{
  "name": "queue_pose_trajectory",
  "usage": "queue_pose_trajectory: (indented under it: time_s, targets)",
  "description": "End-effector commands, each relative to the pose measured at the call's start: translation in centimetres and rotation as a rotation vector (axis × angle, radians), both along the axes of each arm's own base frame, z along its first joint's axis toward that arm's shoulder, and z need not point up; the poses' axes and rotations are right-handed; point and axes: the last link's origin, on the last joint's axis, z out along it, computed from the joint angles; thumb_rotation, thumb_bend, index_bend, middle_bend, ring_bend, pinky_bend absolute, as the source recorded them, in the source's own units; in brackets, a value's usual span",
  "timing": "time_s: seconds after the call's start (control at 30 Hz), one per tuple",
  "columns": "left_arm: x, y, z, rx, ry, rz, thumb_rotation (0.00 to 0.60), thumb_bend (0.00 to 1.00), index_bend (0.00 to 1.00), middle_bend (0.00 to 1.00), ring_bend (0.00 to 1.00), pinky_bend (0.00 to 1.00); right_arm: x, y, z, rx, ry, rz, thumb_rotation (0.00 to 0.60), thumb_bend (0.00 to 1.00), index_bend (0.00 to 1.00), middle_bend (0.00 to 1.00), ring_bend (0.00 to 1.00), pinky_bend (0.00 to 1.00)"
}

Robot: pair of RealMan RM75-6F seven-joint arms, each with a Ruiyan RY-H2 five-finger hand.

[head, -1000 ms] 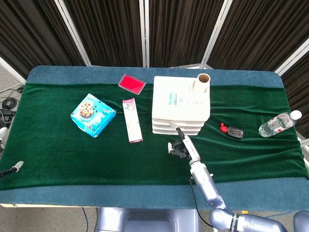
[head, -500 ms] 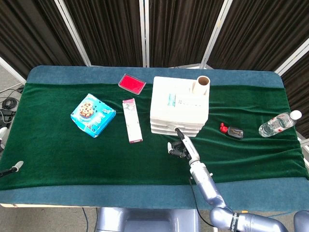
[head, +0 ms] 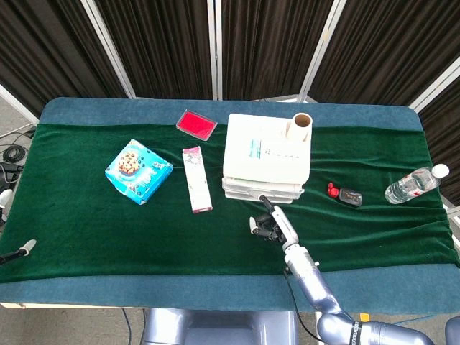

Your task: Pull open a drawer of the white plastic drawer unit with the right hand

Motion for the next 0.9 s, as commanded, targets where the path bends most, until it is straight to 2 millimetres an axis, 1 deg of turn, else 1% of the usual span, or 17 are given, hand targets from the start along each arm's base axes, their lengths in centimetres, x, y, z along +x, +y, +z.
queue_pose_trajectory:
  time_s: [0.03,0.43,0.67,0.9]
  targets:
    - [0.0,0.0,0.0,0.0,0.001,0.001,0.6,0.0,0.0,0.0,0.0,0.0,-0.1,0.3,0.1,0.003,-0.001,0.001,0.6,0.52,0.33,0.94,0.97,0.83]
    - [0.1,-0.1,-0.1,0.0,0.004,-0.001,0.6,0.0,0.0,0.0,0.0,0.0,-0.7,1.7,0.5,0.006,-0.004,0.027,0.6,0.52,0.33,0.94,0.96,0.83]
    - [0.0,0.0,-0.1,-0.002,0.001,0.001,0.6,0.0,0.0,0.0,0.0,0.0,-1.2,2.0,0.8,-0.043,0.018,0.026,0.6,0.52,0.27,0.93,0.96,0.82]
    - [0.1,-0.1,-0.2,-0.004,0.002,-0.002,0.6,0.0,0.0,0.0,0.0,0.0,-1.7,2.9,1.2,-0.1,0.04,0.025,0.6,0.52,0.22,0.92,0.96,0.82]
